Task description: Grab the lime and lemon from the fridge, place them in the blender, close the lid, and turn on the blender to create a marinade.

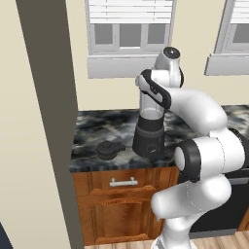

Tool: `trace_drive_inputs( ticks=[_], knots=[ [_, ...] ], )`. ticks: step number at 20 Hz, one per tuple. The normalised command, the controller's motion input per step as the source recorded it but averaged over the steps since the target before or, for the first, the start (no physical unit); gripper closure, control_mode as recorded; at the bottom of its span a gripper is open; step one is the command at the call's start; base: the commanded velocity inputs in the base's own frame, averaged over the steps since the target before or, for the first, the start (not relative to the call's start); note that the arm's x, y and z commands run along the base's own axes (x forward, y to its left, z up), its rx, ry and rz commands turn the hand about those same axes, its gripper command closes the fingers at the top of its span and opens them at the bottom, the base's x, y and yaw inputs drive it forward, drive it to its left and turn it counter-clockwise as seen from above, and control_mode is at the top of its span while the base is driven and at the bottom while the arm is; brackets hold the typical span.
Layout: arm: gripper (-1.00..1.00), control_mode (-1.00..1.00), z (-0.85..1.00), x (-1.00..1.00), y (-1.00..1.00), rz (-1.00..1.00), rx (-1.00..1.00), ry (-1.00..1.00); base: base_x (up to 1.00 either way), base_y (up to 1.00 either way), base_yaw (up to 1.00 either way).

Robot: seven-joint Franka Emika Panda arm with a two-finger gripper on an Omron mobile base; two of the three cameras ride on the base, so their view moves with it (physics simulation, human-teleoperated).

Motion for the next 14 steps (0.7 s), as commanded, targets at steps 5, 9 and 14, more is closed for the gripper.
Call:
trace_drive_inputs(
  ticks=[5,9,14],
  knots=[
    [-1.0,-1.0,-0.11,0.02,0.0,0.0,0.0,0.0,0.0,0.0,0.0],
    [-1.0,-1.0,0.0,-0.21,-0.02,0.0,0.0,0.0,0.0,0.0,0.0],
    [-1.0,-1.0,0.02,-0.27,0.0,0.0,0.0,0.0,0.0,0.0,0.0]
  ],
)
